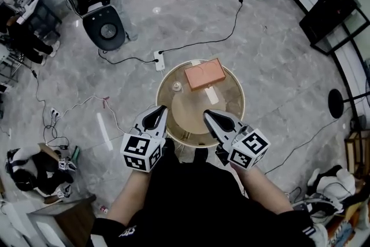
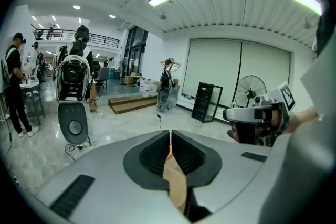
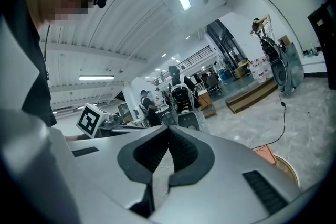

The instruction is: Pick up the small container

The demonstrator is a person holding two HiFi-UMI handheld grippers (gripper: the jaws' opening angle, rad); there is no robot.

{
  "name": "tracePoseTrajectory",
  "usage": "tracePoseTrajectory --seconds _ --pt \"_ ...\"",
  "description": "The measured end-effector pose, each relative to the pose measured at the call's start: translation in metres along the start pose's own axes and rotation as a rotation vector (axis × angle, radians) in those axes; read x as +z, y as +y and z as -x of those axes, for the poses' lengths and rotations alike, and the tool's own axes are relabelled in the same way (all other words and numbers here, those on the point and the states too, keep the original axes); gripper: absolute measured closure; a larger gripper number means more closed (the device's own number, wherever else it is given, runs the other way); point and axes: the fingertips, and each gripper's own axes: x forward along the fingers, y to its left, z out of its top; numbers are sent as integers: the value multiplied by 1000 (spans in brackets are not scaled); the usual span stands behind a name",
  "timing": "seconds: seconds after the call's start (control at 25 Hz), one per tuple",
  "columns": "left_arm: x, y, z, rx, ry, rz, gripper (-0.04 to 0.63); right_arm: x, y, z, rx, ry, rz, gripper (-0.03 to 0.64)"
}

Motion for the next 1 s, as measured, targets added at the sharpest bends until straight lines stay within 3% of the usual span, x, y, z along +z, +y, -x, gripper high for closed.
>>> tracePoseTrajectory --seconds 0.4,0.68,1.0 --pt "-2 82 -10 -97 21 -23 569 0 19 -93 -74 7 -33 603" --pt "-25 138 -13 -153 43 -40 569 -36 30 -148 -129 30 -68 603" --pt "-70 154 -45 -229 99 -36 568 -83 22 -166 -198 67 -119 603"
